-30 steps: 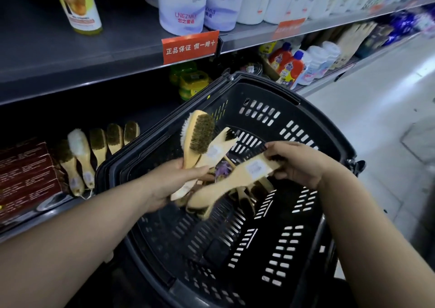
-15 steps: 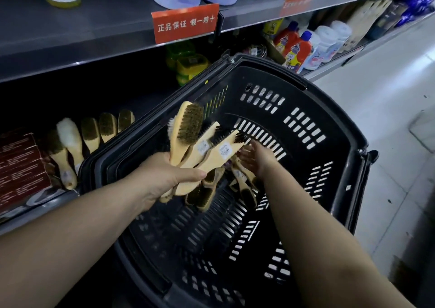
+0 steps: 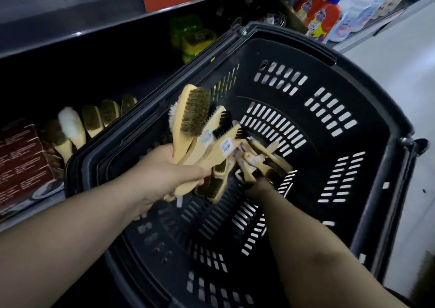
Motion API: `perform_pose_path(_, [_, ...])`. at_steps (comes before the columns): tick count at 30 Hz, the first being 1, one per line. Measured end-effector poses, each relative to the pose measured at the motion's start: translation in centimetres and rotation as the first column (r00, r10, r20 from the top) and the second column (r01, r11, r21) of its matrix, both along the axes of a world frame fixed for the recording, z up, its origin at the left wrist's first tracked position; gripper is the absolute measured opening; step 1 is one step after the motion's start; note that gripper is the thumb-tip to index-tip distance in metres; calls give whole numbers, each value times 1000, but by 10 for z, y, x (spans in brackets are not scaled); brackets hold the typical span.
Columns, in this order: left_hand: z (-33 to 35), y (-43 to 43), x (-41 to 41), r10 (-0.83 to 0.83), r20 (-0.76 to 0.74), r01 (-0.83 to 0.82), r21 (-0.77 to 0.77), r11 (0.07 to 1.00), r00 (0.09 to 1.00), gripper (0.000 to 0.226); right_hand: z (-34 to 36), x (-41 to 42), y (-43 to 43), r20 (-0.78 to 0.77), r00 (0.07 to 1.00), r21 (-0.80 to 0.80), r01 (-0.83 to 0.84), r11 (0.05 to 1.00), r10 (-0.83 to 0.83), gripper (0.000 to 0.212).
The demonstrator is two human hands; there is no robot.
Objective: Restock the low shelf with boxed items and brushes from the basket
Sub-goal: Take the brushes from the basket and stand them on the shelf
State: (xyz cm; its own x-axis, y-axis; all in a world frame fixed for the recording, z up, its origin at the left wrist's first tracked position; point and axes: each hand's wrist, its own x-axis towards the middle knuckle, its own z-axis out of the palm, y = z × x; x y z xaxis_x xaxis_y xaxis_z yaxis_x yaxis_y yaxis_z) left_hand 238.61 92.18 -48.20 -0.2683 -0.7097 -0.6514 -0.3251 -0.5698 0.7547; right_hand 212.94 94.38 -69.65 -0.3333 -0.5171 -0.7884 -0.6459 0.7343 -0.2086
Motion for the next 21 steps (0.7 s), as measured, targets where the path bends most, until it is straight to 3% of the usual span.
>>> perform_pose_path(3, [1,-1,0,-9,19,9,-9,1000,1000,45,54,-8,-29,187,976,215,-153,965,113,17])
perform_pose_path(5, [1,-2,0,13,6,-13,3,1000,1000,41,103,-15,-46,240,937,258,-312,914,253,22])
perform_pose_path(7, [2,-2,0,47,-11,-46,19,999,999,34,149,-20,-57,182,884,166,-460,872,431,40])
perform_pose_path(9, [3,-1,-1,86,-40,-85,26,996,995,27,191,-25,-57,149,868,42,-484,874,474,47])
perform_pose_path(11, [5,0,-2,133,-72,-132,26,991,988,20,224,-28,-49,297,833,-69,-468,881,466,39])
perform_pose_path(13, [7,0,-2,155,-112,-154,20,988,982,20,249,-27,-38,497,742,-170,-424,889,449,33])
perform_pose_path(15, [10,1,-2,129,-176,-126,29,992,976,33,265,-20,-30,633,650,-266,-326,907,419,32])
perform_pose_path(18, [15,5,-2,100,-293,-73,102,992,951,60,275,-8,-28,715,616,-360,-80,929,330,32])
perform_pose_path(21, [18,8,-3,117,-383,-58,161,985,916,56,279,3,-32,748,633,-372,150,916,201,32])
